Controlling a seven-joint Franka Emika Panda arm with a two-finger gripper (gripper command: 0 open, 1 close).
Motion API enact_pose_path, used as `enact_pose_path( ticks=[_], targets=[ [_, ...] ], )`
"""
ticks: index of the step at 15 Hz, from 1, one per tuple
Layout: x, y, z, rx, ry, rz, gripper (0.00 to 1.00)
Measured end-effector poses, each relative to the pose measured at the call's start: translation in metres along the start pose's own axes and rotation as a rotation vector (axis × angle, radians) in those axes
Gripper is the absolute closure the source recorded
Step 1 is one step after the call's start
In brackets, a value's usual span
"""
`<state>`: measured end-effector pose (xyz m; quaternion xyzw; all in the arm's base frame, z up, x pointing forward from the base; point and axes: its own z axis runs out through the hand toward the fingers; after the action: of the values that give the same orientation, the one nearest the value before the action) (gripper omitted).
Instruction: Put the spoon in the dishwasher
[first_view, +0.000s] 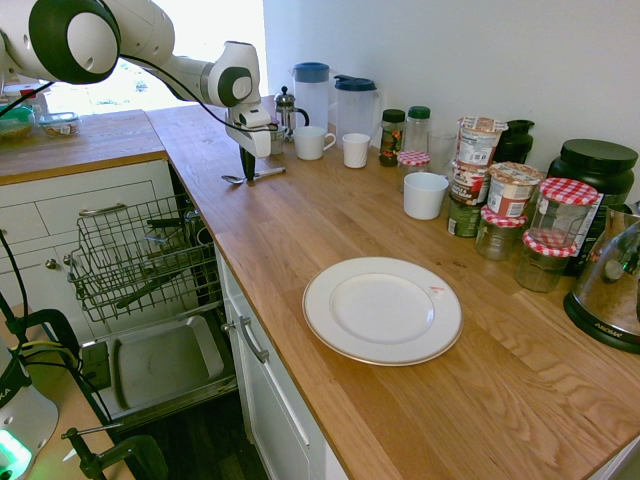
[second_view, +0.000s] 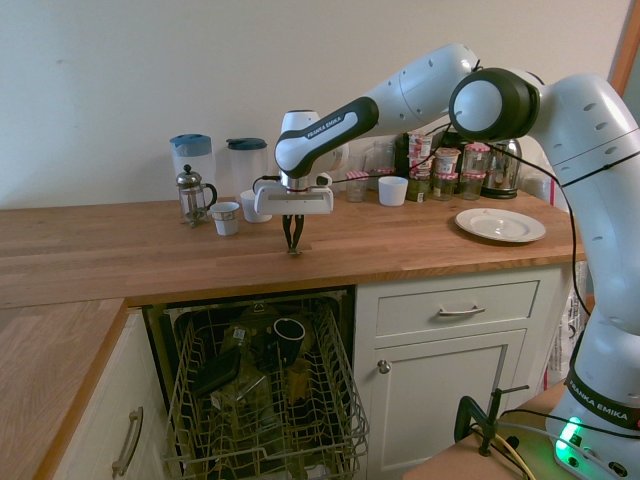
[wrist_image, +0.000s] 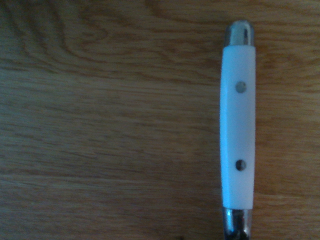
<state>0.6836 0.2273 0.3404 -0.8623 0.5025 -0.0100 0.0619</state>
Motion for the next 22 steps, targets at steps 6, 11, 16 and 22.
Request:
enact_pose_path(
  ticks=[6,11,16,22],
  targets=[
    [-0.036,0.013,-0.056,0.049,0.003,0.046,1.00],
    [-0.113,0.057,-0.083,0.079,0.028,0.056,1.00],
    [-0.182,0.131,-0.071,0.105,0.048,0.064,1.00],
    [-0.229,0.249,-0.010,0.068,0.075,0.008,1.00]
  ],
)
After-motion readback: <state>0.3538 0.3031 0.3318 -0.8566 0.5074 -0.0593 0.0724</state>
